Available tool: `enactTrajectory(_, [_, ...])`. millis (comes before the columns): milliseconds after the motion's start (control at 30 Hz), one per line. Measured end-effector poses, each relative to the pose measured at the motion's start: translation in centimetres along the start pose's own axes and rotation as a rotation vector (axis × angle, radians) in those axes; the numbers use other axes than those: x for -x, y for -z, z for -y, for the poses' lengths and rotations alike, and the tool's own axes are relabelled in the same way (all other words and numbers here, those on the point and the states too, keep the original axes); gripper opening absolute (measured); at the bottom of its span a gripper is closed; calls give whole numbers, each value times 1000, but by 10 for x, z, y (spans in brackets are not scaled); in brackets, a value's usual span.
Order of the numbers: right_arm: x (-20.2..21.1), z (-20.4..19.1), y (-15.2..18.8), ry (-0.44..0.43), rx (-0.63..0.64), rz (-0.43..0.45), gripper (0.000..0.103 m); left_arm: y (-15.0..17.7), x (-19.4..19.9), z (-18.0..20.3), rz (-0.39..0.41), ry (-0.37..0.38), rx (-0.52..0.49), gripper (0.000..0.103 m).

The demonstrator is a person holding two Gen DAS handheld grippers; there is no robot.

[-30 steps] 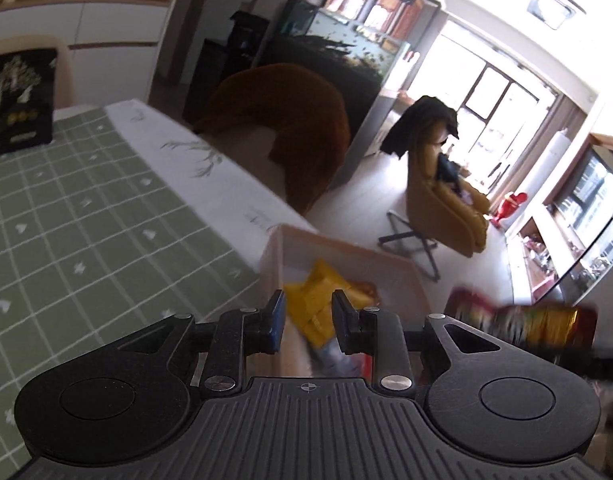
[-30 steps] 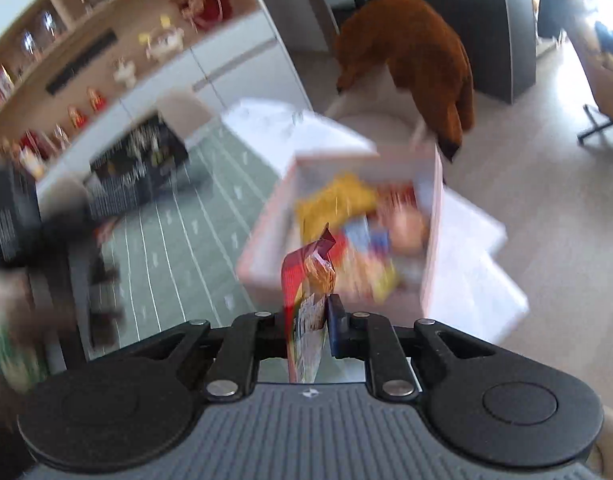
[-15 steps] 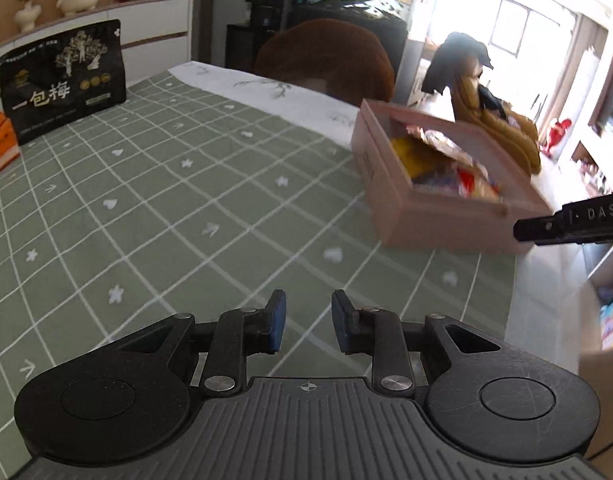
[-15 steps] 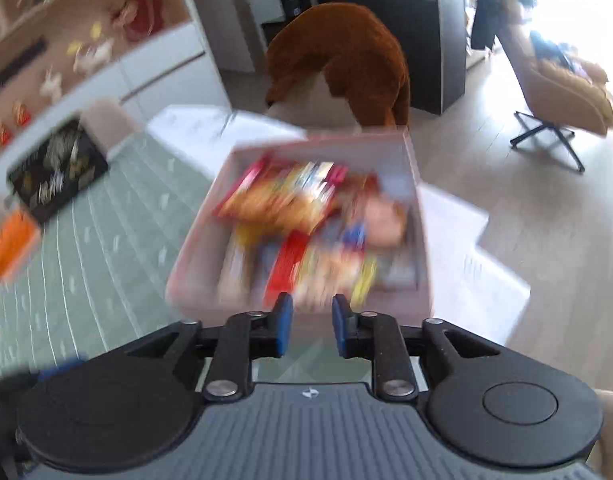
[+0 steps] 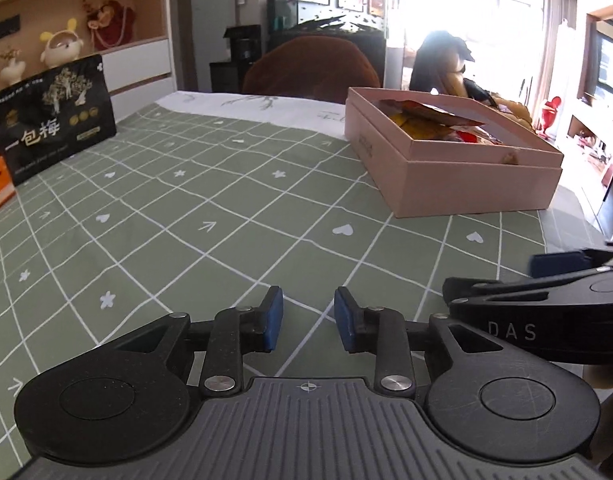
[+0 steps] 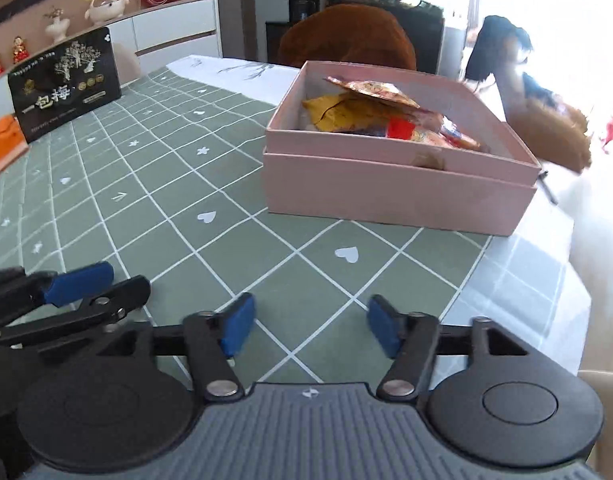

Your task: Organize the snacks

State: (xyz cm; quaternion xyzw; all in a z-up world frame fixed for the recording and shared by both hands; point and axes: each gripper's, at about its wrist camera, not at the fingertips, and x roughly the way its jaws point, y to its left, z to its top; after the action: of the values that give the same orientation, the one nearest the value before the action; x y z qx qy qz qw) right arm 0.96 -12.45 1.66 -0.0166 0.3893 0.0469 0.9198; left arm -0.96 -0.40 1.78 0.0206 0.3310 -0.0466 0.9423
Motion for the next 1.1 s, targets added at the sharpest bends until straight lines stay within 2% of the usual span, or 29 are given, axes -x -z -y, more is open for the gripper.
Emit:
enactTrajectory(100, [-1, 11, 4, 67, -81, 2, 99, 0, 1, -4, 4, 18, 29, 33])
enactTrajectory(133, [-3, 18, 7, 68, -114, 3, 103, 1, 1, -5, 10, 22, 35, 33])
enactTrajectory(400, [-4, 21, 18, 90, -118, 89, 103, 0, -1, -1, 13, 9, 15, 33])
enactTrajectory(1100, [-3, 20, 20, 88, -118, 97, 103, 0, -3, 3, 16, 8, -8, 33])
